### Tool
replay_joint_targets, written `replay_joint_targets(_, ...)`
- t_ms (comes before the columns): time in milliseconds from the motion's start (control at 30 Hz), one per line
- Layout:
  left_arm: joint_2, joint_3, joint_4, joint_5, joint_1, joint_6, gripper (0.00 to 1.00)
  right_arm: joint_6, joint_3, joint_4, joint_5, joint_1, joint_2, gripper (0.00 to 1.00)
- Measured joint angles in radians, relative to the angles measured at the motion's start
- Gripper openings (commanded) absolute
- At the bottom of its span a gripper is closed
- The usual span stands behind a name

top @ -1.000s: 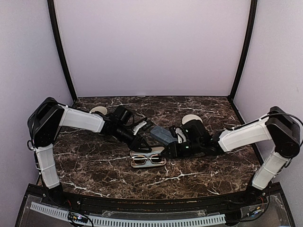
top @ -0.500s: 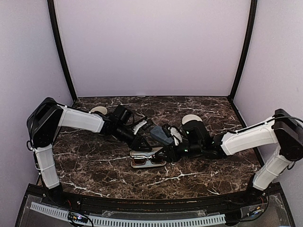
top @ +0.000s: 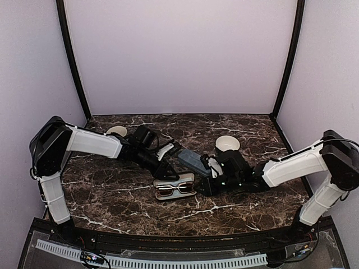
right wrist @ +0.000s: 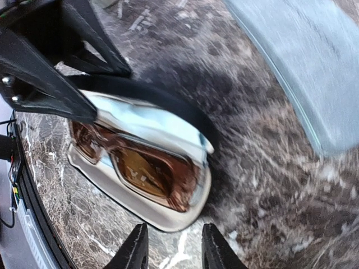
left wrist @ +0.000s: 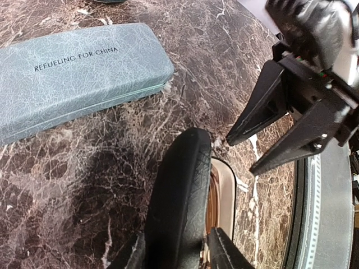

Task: Organize the sunglasses
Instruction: Adjust the sunglasses in the sunglasses case, then hold the case with sunglasses at the center of the board.

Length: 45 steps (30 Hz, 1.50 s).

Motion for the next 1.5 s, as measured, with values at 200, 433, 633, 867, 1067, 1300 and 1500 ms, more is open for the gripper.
replay_joint_targets(200, 0.000, 0.000, 0.000, -0.009, -0.005, 0.000, 0.38, 0.072, -0.021, -0.011, 0.008, 0.000, 0.008, 0.31)
replay_joint_targets(433, 0.000, 0.000, 0.000, -0.012, -0.007, 0.000, 0.38, 0.118, -0.018, -0.014, 0.011, 0.000, 0.070, 0.29)
replay_joint_targets(633, 0.000, 0.000, 0.000, -0.013, -0.012, 0.000, 0.38, 0.138, 0.000, -0.010, 0.010, 0.000, 0.081, 0.28)
replay_joint_targets(867, 0.000, 0.000, 0.000, -0.014, -0.012, 0.000, 0.38, 0.158, 0.000, 0.005, -0.002, -0.003, 0.082, 0.27)
replay_joint_targets(1067, 0.000, 0.000, 0.001, -0.017, -0.017, 0.000, 0.38, 0.183, 0.002, 0.044, -0.028, -0.017, 0.109, 0.23)
replay_joint_targets(1300, -0.002, 0.000, 0.000, -0.025, -0.021, 0.000, 0.38, 0.195, 0.005, 0.048, -0.040, -0.024, 0.115, 0.21)
replay_joint_targets(1500, -0.024, -0.011, 0.002, -0.070, -0.023, -0.003, 0.47, 0.199, 0.009, 0.047, -0.042, -0.024, 0.115, 0.18)
